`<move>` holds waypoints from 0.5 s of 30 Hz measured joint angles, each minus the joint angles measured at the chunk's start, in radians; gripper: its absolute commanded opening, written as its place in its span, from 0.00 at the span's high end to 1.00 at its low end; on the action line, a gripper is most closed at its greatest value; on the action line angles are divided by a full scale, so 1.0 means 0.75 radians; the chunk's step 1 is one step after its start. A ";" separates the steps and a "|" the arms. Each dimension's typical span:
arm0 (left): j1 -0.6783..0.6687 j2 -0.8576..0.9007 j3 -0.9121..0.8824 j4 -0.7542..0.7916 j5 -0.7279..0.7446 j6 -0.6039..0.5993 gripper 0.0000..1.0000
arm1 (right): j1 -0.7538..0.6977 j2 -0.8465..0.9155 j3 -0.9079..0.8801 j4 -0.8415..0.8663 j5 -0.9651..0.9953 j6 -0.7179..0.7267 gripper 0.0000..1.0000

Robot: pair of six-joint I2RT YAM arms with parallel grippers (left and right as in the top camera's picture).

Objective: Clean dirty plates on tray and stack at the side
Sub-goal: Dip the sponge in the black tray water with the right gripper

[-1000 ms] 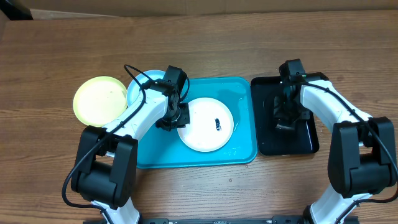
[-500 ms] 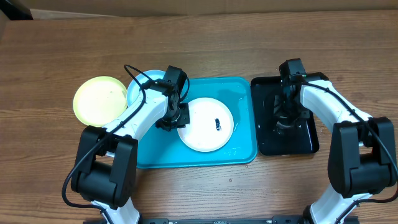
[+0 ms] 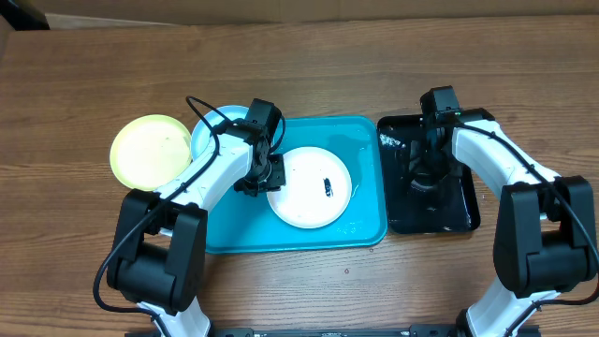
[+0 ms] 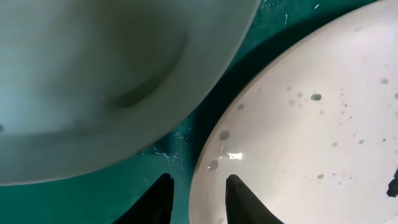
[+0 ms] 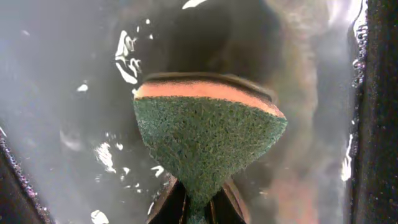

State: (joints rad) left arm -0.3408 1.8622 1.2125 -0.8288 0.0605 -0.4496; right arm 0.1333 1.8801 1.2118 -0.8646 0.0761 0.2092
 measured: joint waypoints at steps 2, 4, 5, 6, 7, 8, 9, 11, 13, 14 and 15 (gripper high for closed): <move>0.000 0.000 0.000 0.001 -0.003 -0.001 0.76 | 0.000 0.000 0.000 0.000 -0.002 -0.001 0.96; 0.000 0.000 0.000 0.006 -0.005 -0.001 0.78 | 0.000 0.000 0.000 -0.001 -0.003 -0.001 0.96; 0.000 0.000 0.000 0.008 -0.007 -0.001 0.78 | 0.000 0.000 0.000 -0.002 -0.003 -0.001 0.96; 0.000 0.000 0.000 0.009 -0.007 -0.001 0.78 | 0.000 0.000 0.000 -0.002 -0.002 0.000 0.96; 0.000 0.001 0.000 0.009 -0.008 -0.001 0.77 | 0.000 0.000 0.000 -0.001 -0.003 -0.002 0.96; 0.000 0.003 0.000 0.009 -0.008 -0.001 0.77 | 0.000 0.000 0.000 -0.001 -0.003 -0.006 0.96; 0.000 0.007 0.000 0.009 -0.008 -0.001 0.77 | 0.000 0.000 0.000 0.001 -0.003 -0.016 0.96; 0.000 0.016 0.000 0.009 -0.008 -0.001 0.80 | 0.000 0.000 0.000 0.006 -0.003 -0.036 0.96; 0.000 0.027 0.000 0.009 -0.008 -0.004 0.83 | 0.000 0.000 0.000 0.019 -0.003 -0.049 0.96; 0.000 0.033 0.000 0.009 -0.008 -0.005 0.84 | 0.000 0.000 0.000 0.023 -0.003 -0.053 0.96; 0.000 0.038 0.000 0.009 -0.008 -0.005 0.84 | 0.000 0.000 0.000 0.027 -0.003 -0.058 0.96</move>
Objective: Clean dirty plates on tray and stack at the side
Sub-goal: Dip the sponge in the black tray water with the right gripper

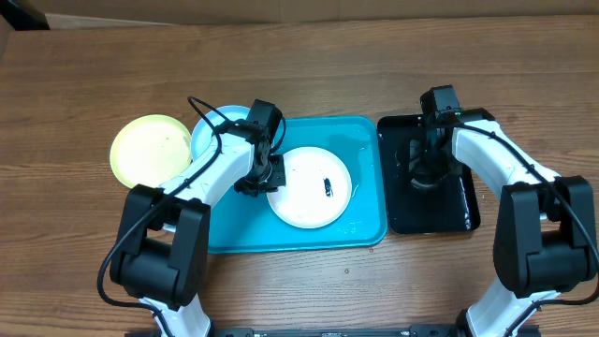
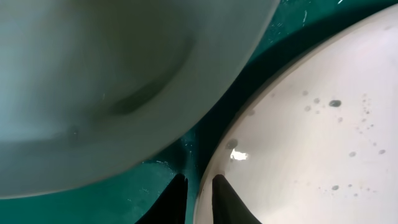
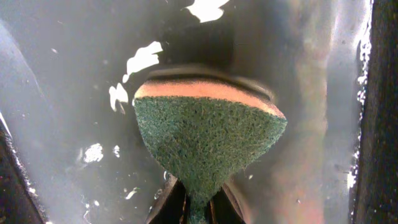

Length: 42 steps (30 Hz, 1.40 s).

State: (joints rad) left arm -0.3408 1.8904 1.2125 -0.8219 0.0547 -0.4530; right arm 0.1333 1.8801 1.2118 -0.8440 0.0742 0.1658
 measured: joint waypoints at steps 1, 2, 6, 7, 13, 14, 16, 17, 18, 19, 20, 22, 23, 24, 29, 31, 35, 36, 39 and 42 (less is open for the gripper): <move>0.000 0.004 0.000 0.000 0.000 0.000 0.85 | 0.000 0.000 0.000 0.004 -0.001 -0.004 0.96; 0.000 0.008 0.000 -0.001 0.000 0.000 0.88 | 0.000 0.000 0.000 0.007 -0.001 -0.007 0.96; 0.000 0.012 0.000 -0.001 0.003 -0.004 0.96 | 0.000 0.000 0.000 0.023 -0.024 -0.015 0.96; 0.000 0.012 0.000 0.001 0.006 -0.002 0.96 | 0.000 0.000 0.000 0.027 -0.033 -0.021 0.96; 0.000 0.012 0.000 0.000 0.016 -0.007 0.96 | 0.001 0.000 0.000 0.015 -0.092 -0.124 0.96; 0.000 0.012 0.000 0.000 0.017 -0.010 0.96 | 0.001 0.000 0.000 0.015 -0.082 -0.128 0.96; 0.000 0.012 0.000 0.000 0.021 -0.013 0.96 | 0.001 0.000 0.000 0.015 -0.068 -0.132 0.96; 0.000 0.012 0.000 0.000 0.024 -0.015 0.96 | 0.001 0.000 0.000 0.013 -0.067 -0.134 0.96; 0.000 0.012 0.000 0.000 0.026 -0.015 0.96 | 0.001 0.000 0.000 0.007 -0.066 -0.142 0.96; 0.000 0.012 0.000 0.000 0.026 -0.015 0.96 | 0.000 0.000 0.001 -0.004 -0.064 -0.150 0.96; 0.000 0.012 0.000 0.000 0.026 -0.016 0.96 | 0.000 0.000 0.003 -0.017 -0.064 -0.157 0.96; 0.000 0.012 0.000 0.000 0.028 -0.021 0.96 | 0.001 0.000 0.023 -0.070 -0.059 -0.164 0.96; 0.000 0.012 0.000 0.000 0.031 -0.026 0.90 | 0.000 0.000 0.047 -0.107 -0.058 -0.167 0.96; 0.000 0.012 0.000 -0.001 0.031 -0.031 0.83 | 0.000 0.000 0.076 -0.140 -0.059 -0.168 0.96; 0.000 0.014 -0.001 0.005 0.030 -0.068 0.96 | 0.000 0.000 0.268 -0.279 -0.056 -0.178 0.96; 0.000 0.014 -0.001 0.006 0.033 -0.073 0.96 | 0.000 0.000 0.328 -0.315 -0.055 -0.178 0.97; 0.000 0.013 -0.001 0.004 0.043 -0.094 0.96 | 0.000 0.000 0.354 -0.378 -0.058 -0.177 0.96; 0.000 0.013 -0.001 0.001 0.044 -0.104 0.96 | 0.000 0.000 0.348 -0.388 -0.060 -0.176 0.96; 0.000 0.013 -0.001 -0.006 0.051 -0.138 0.96 | 0.000 0.000 0.314 -0.359 -0.060 -0.175 0.96; 0.000 0.013 -0.001 -0.006 0.052 -0.158 0.96 | 0.000 0.000 0.245 -0.298 -0.060 -0.150 0.96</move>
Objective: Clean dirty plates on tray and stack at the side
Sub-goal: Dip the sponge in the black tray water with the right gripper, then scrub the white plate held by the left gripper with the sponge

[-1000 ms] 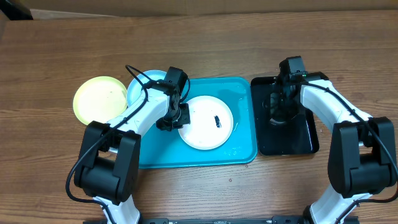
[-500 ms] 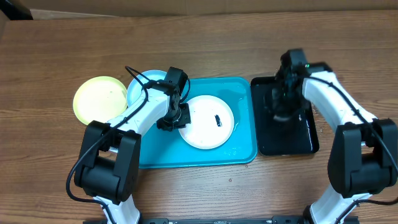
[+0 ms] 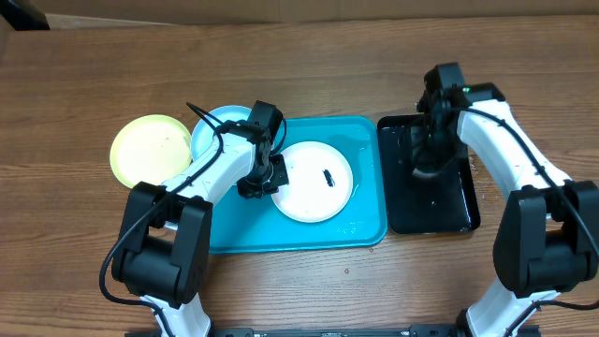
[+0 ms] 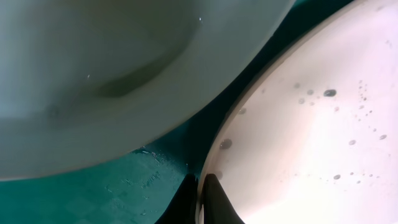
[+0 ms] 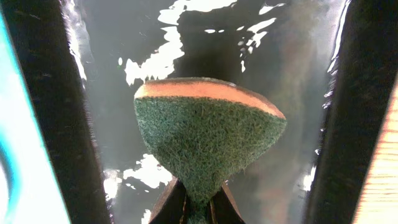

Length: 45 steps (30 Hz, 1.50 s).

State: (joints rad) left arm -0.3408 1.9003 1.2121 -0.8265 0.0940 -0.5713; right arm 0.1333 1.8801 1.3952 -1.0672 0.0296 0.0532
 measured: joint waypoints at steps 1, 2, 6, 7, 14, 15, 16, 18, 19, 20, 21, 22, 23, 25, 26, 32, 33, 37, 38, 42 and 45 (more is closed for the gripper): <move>0.000 0.000 0.000 0.000 0.000 -0.004 0.96 | 0.000 0.000 -0.022 0.006 0.001 0.004 0.96; 0.000 0.000 0.000 0.000 0.000 -0.008 0.96 | 0.000 0.001 -0.038 0.005 0.004 0.011 0.96; 0.000 0.000 0.000 0.000 0.002 -0.010 0.96 | 0.000 0.001 -0.014 -0.064 0.033 0.039 0.96; 0.000 0.000 0.000 0.001 0.003 -0.011 0.96 | 0.000 0.001 0.011 -0.102 0.039 0.050 0.96; 0.000 0.000 0.000 0.000 0.008 -0.094 0.96 | 0.000 -0.003 0.272 -0.290 0.010 0.094 0.96; 0.000 0.000 0.000 0.001 0.009 -0.104 0.94 | 0.000 -0.005 0.276 -0.295 0.004 0.097 0.96; 0.000 0.000 0.000 0.001 0.009 -0.111 0.91 | 0.001 -0.005 0.275 -0.302 -0.006 0.102 0.96; 0.000 0.000 0.000 0.001 0.006 -0.128 0.85 | 0.000 -0.005 0.256 -0.301 -0.017 0.109 0.96; 0.000 0.001 0.000 0.001 0.004 -0.137 0.85 | 0.001 -0.005 0.233 -0.291 -0.021 0.110 0.96; 0.000 0.001 -0.001 0.001 0.002 -0.147 0.85 | 0.001 -0.005 0.213 -0.277 -0.025 0.113 0.96; 0.000 0.001 -0.001 0.002 -0.002 -0.148 0.85 | 0.001 -0.005 0.188 -0.259 -0.028 0.113 0.96; 0.000 0.001 -0.001 0.002 -0.002 -0.149 0.85 | 0.001 -0.005 0.150 -0.230 -0.030 0.114 0.96; 0.000 0.001 -0.001 0.005 -0.002 -0.149 0.85 | 0.000 -0.005 0.117 -0.201 -0.031 0.114 0.96; 0.000 0.001 -0.002 0.008 -0.002 -0.149 0.88 | 0.000 -0.005 0.051 -0.141 -0.033 0.114 0.96; 0.000 0.001 -0.002 0.008 -0.002 -0.153 0.92 | 0.000 -0.005 0.031 -0.124 -0.033 0.114 0.96; 0.000 0.001 -0.002 0.011 0.005 -0.158 0.96 | 0.001 -0.005 0.112 -0.226 -0.033 0.114 0.96; 0.000 0.001 -0.002 0.011 0.005 -0.158 0.96 | 0.001 -0.005 0.154 -0.256 -0.033 0.115 0.96; 0.000 0.001 -0.002 0.011 0.006 -0.157 0.96 | 0.005 -0.005 0.323 -0.320 -0.042 0.113 0.96; 0.000 0.001 -0.002 0.011 0.006 -0.157 0.96 | 0.008 -0.005 0.350 -0.320 -0.058 0.110 0.96; 0.000 0.000 -0.002 0.010 0.009 -0.157 0.96 | 0.048 -0.005 0.367 -0.272 -0.183 0.101 0.96; 0.000 0.001 -0.002 0.011 0.008 -0.157 0.96 | 0.111 -0.005 0.367 -0.212 -0.282 0.102 0.96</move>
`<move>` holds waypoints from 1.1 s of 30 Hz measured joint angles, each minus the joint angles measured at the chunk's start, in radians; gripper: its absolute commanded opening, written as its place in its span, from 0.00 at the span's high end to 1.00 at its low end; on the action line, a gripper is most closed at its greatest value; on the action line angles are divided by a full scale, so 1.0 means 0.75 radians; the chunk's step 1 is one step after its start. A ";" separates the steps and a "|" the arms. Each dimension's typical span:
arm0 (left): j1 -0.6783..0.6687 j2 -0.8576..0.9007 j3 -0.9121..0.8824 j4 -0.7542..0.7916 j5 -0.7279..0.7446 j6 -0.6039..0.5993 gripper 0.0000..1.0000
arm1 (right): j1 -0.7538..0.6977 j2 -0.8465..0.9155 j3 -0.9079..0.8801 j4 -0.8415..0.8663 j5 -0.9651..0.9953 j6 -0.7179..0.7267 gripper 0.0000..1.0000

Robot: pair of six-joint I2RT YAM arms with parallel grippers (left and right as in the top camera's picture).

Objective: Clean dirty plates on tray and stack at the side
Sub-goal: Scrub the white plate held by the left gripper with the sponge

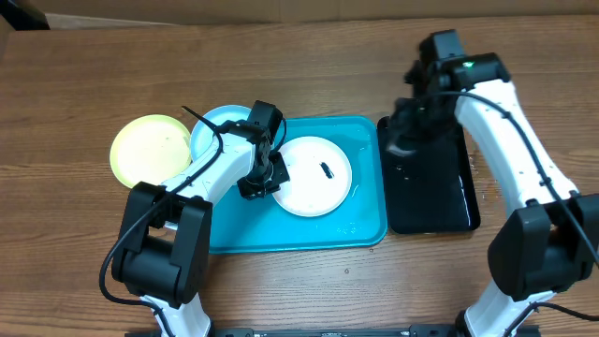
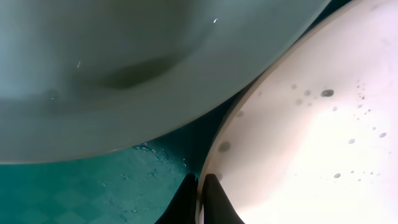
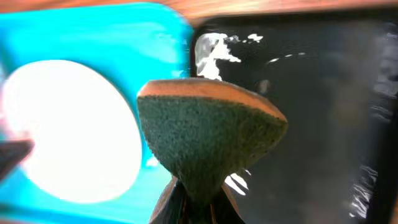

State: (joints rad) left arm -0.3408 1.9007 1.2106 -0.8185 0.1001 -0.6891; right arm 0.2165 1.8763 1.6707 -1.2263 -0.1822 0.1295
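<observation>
A white plate [image 1: 315, 175] with a dark smear lies in the teal tray [image 1: 365, 229]. My left gripper [image 1: 261, 180] is shut on the plate's left rim [image 2: 214, 162], one finger over and one under it. A light blue plate [image 1: 208, 131] overlaps the tray's left edge, and a yellow plate [image 1: 147, 150] lies left of it on the table. My right gripper [image 1: 404, 140] is shut on a green and orange sponge [image 3: 208, 140], held above the left edge of the black water basin [image 1: 435, 201], close to the tray.
The basin [image 3: 323, 106] holds water and stands right against the tray's right side. Both arms reach in from the table's front edge. A cardboard edge runs along the back of the wooden table [image 1: 94, 75].
My right gripper has risen out of the basin with the sponge and shifted left toward the tray. The left gripper still pinches the white plate's rim.
At first my left gripper stood open astride the white plate's rim while the right held the sponge down in the basin water. The left jaws narrowed, then were shut on the rim. The sponge was lifted above the water and now hangs near the tray.
</observation>
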 measured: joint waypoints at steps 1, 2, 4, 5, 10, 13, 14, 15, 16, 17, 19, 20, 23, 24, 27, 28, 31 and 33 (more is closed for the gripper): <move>0.000 -0.001 0.000 0.000 0.001 0.000 0.96 | 0.040 0.000 0.000 0.026 -0.031 -0.001 0.96; 0.000 0.000 0.000 0.000 0.001 0.000 0.96 | 0.071 0.000 0.000 0.044 -0.048 -0.002 0.96; 0.000 -0.001 0.000 0.000 0.001 0.000 0.96 | 0.156 0.000 0.000 0.084 -0.069 -0.003 0.96; 0.000 -0.001 0.000 0.000 0.001 0.000 0.96 | 0.202 0.000 0.000 0.100 -0.067 -0.004 0.96; 0.000 -0.001 0.000 -0.001 0.001 0.000 0.96 | 0.423 0.000 -0.016 0.191 0.073 -0.005 0.96; 0.000 0.000 0.000 0.000 0.001 -0.001 0.96 | 0.517 0.000 -0.077 0.250 0.199 -0.007 0.96; 0.000 -0.001 0.000 0.000 0.001 0.000 0.96 | 0.538 0.000 -0.108 0.283 0.235 -0.012 0.96; 0.000 -0.001 0.000 0.000 0.001 0.000 0.96 | 0.556 0.000 -0.144 0.322 0.271 -0.020 0.96; 0.000 -0.001 0.000 -0.001 0.001 0.000 0.96 | 0.568 0.000 -0.179 0.363 0.293 -0.025 0.96; 0.000 -0.001 0.000 0.000 0.001 -0.001 0.96 | 0.577 0.000 -0.217 0.404 0.315 -0.035 0.96; 0.000 0.000 0.000 0.000 0.001 0.000 0.96 | 0.585 0.000 -0.282 0.476 0.343 -0.040 0.96; 0.000 -0.001 0.000 -0.001 0.001 0.000 0.96 | 0.586 0.000 -0.314 0.511 0.354 -0.041 0.96; 0.000 -0.001 0.000 0.000 0.001 -0.001 0.96 | 0.586 0.001 -0.407 0.608 0.385 -0.046 0.96; 0.000 -0.001 0.000 -0.001 0.001 0.000 0.96 | 0.586 0.001 -0.432 0.637 0.394 -0.048 0.96; 0.000 0.000 0.000 0.000 0.001 -0.001 0.96 | 0.586 0.001 -0.489 0.714 0.421 -0.050 0.96; 0.000 0.000 0.000 -0.001 0.001 0.000 0.96 | 0.586 0.001 -0.500 0.729 0.426 -0.050 0.96; 0.000 0.000 0.000 -0.001 0.001 0.000 0.96 | 0.586 0.001 -0.538 0.782 0.434 -0.050 0.96; 0.000 -0.001 0.000 0.000 0.001 0.000 0.96 | 0.586 0.001 -0.568 0.823 0.438 -0.052 0.95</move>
State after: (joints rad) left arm -0.3408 1.9003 1.2106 -0.8185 0.1005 -0.6891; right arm 0.6563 1.8767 1.2449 -0.6086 0.1467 0.0902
